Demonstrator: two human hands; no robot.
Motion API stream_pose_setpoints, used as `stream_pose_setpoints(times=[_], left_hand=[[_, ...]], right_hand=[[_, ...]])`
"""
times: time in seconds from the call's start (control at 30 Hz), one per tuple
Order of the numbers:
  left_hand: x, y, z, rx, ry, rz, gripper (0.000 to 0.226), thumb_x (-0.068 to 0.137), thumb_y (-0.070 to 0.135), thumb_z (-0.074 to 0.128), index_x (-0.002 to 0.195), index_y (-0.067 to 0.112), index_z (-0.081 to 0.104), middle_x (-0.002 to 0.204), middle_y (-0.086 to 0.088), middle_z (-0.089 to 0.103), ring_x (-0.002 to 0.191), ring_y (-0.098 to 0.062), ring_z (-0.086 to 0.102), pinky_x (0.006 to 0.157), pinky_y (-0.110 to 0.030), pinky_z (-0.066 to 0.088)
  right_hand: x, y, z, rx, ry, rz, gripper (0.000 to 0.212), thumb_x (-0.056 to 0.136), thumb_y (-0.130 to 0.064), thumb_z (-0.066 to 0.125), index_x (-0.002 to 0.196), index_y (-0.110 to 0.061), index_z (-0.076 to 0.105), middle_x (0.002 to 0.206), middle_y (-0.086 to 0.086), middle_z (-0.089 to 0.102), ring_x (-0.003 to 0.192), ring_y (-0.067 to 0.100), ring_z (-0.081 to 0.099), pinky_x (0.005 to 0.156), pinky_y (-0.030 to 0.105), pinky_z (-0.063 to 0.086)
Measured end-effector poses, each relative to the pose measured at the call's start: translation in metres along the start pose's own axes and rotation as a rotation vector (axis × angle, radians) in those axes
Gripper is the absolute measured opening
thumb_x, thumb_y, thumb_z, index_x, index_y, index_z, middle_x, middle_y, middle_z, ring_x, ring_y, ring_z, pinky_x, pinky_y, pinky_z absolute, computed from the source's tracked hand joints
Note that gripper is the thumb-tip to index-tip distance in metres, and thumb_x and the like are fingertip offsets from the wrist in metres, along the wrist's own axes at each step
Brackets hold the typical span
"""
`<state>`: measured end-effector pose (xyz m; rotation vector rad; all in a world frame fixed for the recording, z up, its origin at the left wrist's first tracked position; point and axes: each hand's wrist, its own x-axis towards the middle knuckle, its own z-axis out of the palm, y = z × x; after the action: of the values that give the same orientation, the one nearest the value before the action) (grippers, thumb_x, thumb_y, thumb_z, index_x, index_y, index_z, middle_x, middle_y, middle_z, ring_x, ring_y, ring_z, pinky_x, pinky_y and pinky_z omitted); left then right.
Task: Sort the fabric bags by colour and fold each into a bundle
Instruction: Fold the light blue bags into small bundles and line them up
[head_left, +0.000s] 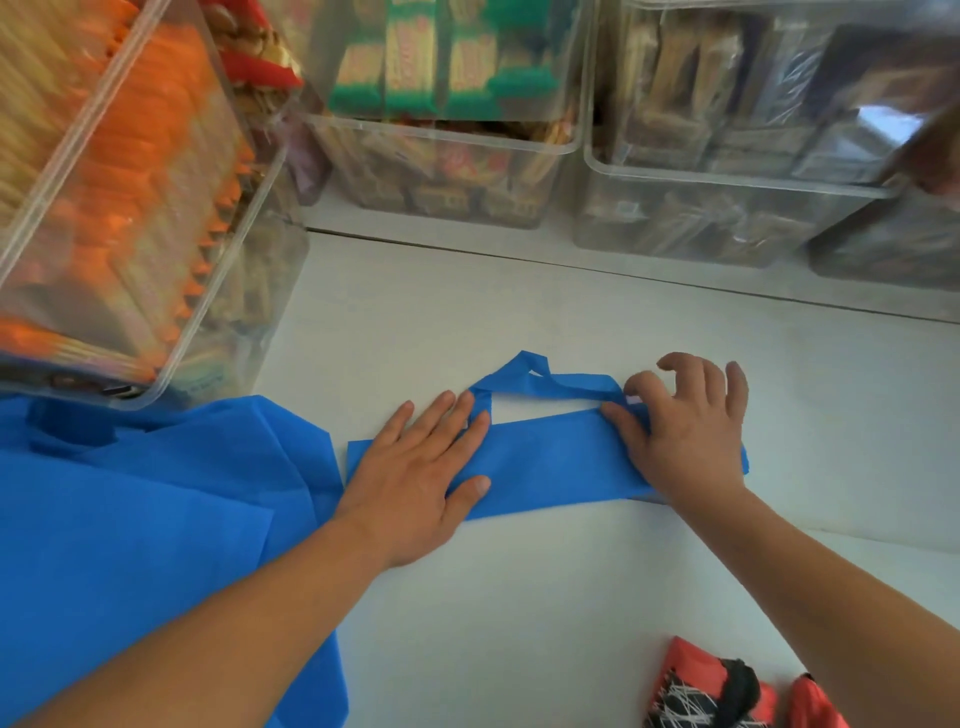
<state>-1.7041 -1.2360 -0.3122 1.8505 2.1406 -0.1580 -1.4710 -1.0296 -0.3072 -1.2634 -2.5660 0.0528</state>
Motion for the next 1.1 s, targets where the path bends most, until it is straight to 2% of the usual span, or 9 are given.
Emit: stream_pose_setpoints(times=[0.13,0.27,0.37,0.47,0.7,0.83,0.9,1.0,1.1], left_hand=[[0.002,0.009,-0.002,-0.043,-0.017,-0.082,0.07,0.102,0.061,0.003,0.164,0.03,-0.003,0.17,0.006,-0.017,0.157,-0.014,-0.016,0.127,-0.048,-0.003],[0.0,0.02,-0.017,-0.042,-0.116,-0.114,0.08,0.087,0.062,-0.016,0.161,0.033,-0.015,0.168,0.002,-0.026,0.156,-0.018,-0.022,0.128,-0.046,-0.004],[-0.015,0.008,-0.031,-0.126,-0.018,-0.149,0.082,0.09,0.063,0.004,0.162,0.028,0.025,0.167,-0.001,0.028,0.151,-0.026,0.031,0.117,-0.045,0.033],[-0.039,-0.007,-0.023,-0.145,0.151,-0.228,0.071,0.091,0.066,0.038,0.142,0.02,0.055,0.119,0.002,0.062,0.105,-0.026,0.06,0.089,-0.044,0.049],[-0.029,0.004,-0.037,-0.327,0.032,-0.286,0.056,0.095,0.051,0.063,0.147,0.034,0.047,0.129,0.009,0.053,0.124,-0.02,0.044,0.104,-0.038,0.032],[-0.044,0.014,-0.036,-0.698,0.081,-0.294,0.042,0.102,0.024,0.056,0.144,0.023,0.053,0.123,0.003,0.059,0.113,-0.02,0.059,0.099,-0.037,0.047],[-0.054,0.02,-0.036,-0.923,0.124,-0.37,0.04,0.1,0.017,0.057,0.138,0.027,0.059,0.113,0.007,0.066,0.101,-0.012,0.065,0.089,-0.029,0.053],[-0.064,0.029,-0.049,-1.259,0.121,-0.582,0.037,0.099,0.01,0.06,0.127,0.034,0.063,0.092,0.006,0.07,0.075,-0.007,0.068,0.07,-0.023,0.057],[-0.075,0.03,-0.052,-1.428,0.039,-0.669,0.03,0.096,0.012,0.066,0.121,0.029,0.067,0.101,0.002,0.074,0.095,-0.017,0.074,0.093,-0.035,0.059]], right_hand=[[-0.037,-0.059,-0.025,-0.034,-0.046,-0.008,0.06,0.099,-0.055,0.049,0.153,-0.028,0.048,0.164,0.018,0.031,0.154,0.046,0.018,0.124,0.064,0.001],[-0.048,-0.079,-0.007,-0.026,-0.438,0.146,0.076,0.094,-0.077,0.012,0.162,-0.045,0.012,0.173,0.003,-0.012,0.158,0.036,-0.011,0.123,0.064,-0.008],[-0.033,-0.064,0.011,0.003,-0.484,0.113,0.078,0.088,-0.082,0.004,0.16,-0.051,0.005,0.171,-0.006,-0.019,0.158,0.03,-0.015,0.123,0.059,-0.012],[-0.022,-0.055,0.017,0.009,-0.498,0.038,0.078,0.087,-0.084,0.006,0.159,-0.055,0.005,0.171,-0.01,-0.018,0.158,0.026,-0.015,0.123,0.057,-0.013],[-0.012,-0.062,0.015,-0.175,-0.325,-0.061,0.07,0.094,-0.081,0.019,0.157,-0.051,0.024,0.173,0.005,0.006,0.158,0.039,0.002,0.124,0.059,-0.013],[-0.018,-0.095,0.01,-0.043,-0.04,-0.067,0.05,0.088,-0.04,0.076,0.135,-0.027,0.063,0.128,0.016,0.056,0.111,0.044,0.057,0.099,0.056,0.048],[-0.038,-0.102,0.005,0.195,-0.009,-0.116,0.04,0.086,-0.022,0.07,0.126,-0.023,0.068,0.111,0.007,0.062,0.096,0.037,0.062,0.077,0.048,0.058],[-0.085,-0.1,-0.006,0.475,-0.334,-0.272,0.077,0.071,-0.016,0.053,0.147,-0.026,0.054,0.155,0.006,0.049,0.145,0.033,0.043,0.117,0.05,0.039],[-0.112,-0.099,-0.016,0.479,-0.456,-0.311,0.08,0.082,-0.049,0.067,0.156,-0.039,0.039,0.169,0.0,0.025,0.158,0.026,0.02,0.126,0.047,0.02]])
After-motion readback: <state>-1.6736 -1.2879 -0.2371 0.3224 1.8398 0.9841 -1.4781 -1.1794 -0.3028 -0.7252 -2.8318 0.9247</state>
